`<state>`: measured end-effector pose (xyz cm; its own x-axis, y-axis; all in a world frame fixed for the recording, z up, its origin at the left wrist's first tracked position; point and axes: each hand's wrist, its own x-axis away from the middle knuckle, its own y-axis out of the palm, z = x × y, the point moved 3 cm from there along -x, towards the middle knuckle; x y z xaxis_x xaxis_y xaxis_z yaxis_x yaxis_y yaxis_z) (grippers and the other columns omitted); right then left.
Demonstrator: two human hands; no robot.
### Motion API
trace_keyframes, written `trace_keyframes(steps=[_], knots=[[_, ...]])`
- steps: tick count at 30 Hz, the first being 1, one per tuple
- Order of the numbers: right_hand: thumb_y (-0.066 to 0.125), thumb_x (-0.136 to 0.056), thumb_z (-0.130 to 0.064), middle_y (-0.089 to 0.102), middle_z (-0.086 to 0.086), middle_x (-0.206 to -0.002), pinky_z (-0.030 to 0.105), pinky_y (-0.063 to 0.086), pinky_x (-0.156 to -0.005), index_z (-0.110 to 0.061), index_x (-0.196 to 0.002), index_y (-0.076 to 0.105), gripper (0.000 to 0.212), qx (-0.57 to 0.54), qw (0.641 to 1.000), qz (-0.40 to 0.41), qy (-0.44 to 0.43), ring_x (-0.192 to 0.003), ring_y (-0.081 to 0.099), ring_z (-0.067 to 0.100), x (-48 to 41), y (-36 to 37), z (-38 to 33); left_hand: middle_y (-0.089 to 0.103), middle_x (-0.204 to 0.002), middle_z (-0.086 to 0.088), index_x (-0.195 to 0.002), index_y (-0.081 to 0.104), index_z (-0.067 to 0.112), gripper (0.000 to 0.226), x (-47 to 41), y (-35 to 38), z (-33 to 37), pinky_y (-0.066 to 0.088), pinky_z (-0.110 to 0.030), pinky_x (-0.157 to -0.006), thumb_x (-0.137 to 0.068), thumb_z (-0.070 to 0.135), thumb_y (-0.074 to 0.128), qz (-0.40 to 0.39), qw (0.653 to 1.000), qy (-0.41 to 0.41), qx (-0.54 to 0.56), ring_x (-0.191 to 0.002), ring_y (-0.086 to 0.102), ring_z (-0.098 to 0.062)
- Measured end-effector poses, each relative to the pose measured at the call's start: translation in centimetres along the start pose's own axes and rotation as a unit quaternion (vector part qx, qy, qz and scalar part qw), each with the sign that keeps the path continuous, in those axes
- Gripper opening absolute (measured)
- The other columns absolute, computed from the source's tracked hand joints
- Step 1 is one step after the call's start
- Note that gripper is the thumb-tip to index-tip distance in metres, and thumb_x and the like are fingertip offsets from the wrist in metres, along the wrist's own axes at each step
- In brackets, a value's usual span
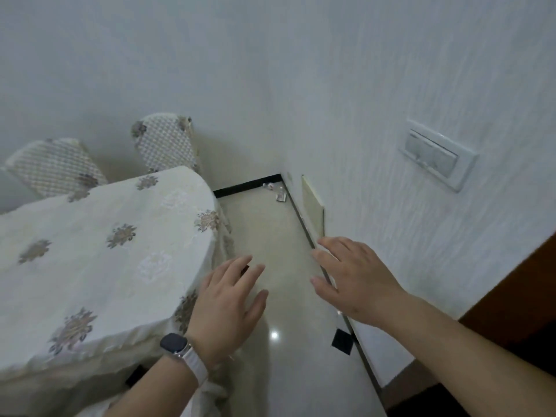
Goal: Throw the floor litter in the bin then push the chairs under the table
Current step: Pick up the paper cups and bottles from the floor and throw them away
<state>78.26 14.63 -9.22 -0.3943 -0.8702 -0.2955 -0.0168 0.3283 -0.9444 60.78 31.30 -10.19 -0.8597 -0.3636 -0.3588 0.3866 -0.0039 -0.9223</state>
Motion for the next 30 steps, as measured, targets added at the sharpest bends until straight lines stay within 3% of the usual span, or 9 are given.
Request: trace_keyframes(steps=[10, 15, 23, 30], knots=[[0.039, -0.091, -0.05, 0.057, 0.005, -0.133, 0.043, 0.047, -0.095, -0.018, -0.125, 0.059, 0.051, -0.004, 0.999, -0.03, -0.027, -0.119, 0.055, 0.027, -12.2, 5.2, 3.6, 0.056, -0.137, 0.001, -0.128, 0.061, 0.026, 0.048, -8.1, 5.2, -7.1, 0.037, -0.038, -0.103, -0.091, 0.05, 0.044, -0.03, 0.998, -0.054, 0.01, -0.125, 0.051, -0.024], [0.04, -0.088, -0.049, 0.062, 0.007, -0.126, 0.043, 0.05, -0.09, -0.016, -0.119, 0.064, 0.051, 0.035, 0.999, -0.024, -0.018, -0.112, 0.06, 0.028, -21.4, 6.8, 5.8, 0.059, -0.134, -0.002, -0.126, 0.062, 0.025, 0.046, -16.1, 8.4, -13.2, 0.046, -0.046, -0.098, -0.09, 0.049, 0.045, -0.019, 0.998, -0.06, 0.032, -0.122, 0.054, -0.028], [0.041, -0.09, -0.049, 0.06, 0.009, -0.131, 0.044, 0.047, -0.094, -0.014, -0.122, 0.064, 0.052, 0.083, 0.996, 0.002, -0.013, -0.117, 0.057, 0.029, -34.8, 6.6, 8.2, 0.058, -0.135, -0.005, -0.128, 0.061, 0.022, 0.049, -30.2, 9.6, -22.2, 0.044, -0.044, -0.099, -0.092, 0.05, 0.041, -0.005, 0.999, -0.01, 0.034, -0.121, 0.055, -0.028], [0.04, -0.091, -0.05, 0.059, 0.008, -0.132, 0.043, 0.046, -0.095, -0.015, -0.125, 0.063, 0.053, 0.086, 0.996, -0.015, -0.012, -0.117, 0.057, 0.028, -42.7, 9.5, 9.7, 0.06, -0.131, -0.006, -0.125, 0.063, 0.021, 0.046, -36.5, 10.4, -28.2, 0.046, -0.043, -0.096, -0.092, 0.048, 0.046, 0.024, 0.999, -0.005, 0.035, -0.118, 0.056, -0.028]])
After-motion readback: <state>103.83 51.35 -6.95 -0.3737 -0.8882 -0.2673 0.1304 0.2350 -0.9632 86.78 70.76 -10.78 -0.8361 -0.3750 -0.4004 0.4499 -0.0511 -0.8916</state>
